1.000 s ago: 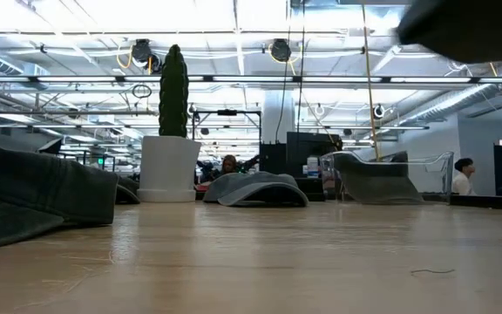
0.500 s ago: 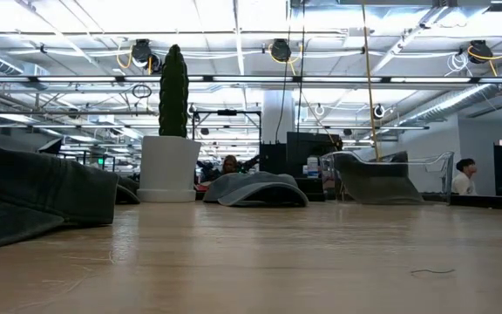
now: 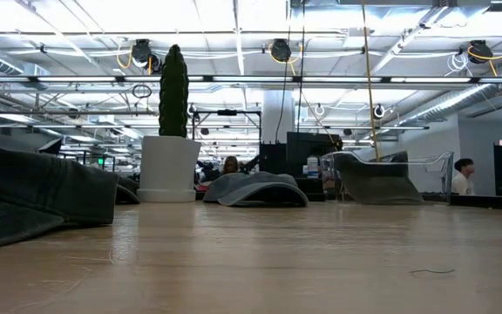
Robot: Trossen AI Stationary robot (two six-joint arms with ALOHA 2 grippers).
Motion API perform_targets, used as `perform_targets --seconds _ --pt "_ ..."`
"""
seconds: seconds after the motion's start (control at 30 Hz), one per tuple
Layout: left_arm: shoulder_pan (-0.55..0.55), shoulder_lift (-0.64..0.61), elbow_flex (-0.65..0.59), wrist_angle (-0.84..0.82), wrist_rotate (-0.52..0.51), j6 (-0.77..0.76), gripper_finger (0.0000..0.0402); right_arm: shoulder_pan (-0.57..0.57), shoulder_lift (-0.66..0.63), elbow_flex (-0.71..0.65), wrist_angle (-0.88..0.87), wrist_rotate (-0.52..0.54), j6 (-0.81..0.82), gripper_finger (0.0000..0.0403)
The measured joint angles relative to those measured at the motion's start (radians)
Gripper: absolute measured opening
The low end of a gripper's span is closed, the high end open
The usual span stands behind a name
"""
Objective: Pick & Place hat
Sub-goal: Put the bottom right gray cap into the bottom transparent bin
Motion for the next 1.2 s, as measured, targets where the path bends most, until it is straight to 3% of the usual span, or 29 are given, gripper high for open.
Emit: perform_targets --seconds 0.33,0.5,0.87,1.03,1.2 --pt "-0.004 0.0 0.0 0.0 0.0 -0.007 0.0147 0.0 -0.003 -0.15 0.148 -0.019 0.101 0.0017" --pt "-0.004 0.0 0.0 0.001 0.0 -0.007 0.0147 0.0 -0.003 -0.205 0.253 -0.08 0.167 0.0044" --pt "-0.004 0.0 0.0 0.001 0.001 0.004 0.0147 0.0 -0.117 -0.206 0.24 -0.108 0.25 0.0114" --pt "-0.004 0.0 0.0 0.001 0.001 0.002 0.0147 0.0 -0.211 -0.204 0.201 -0.002 0.332 0.0108" --pt "-0.004 0.0 0.0 0.0 0.001 0.005 0.0147 -0.041 -0.213 -0.193 0.22 0.128 0.28 0.0074"
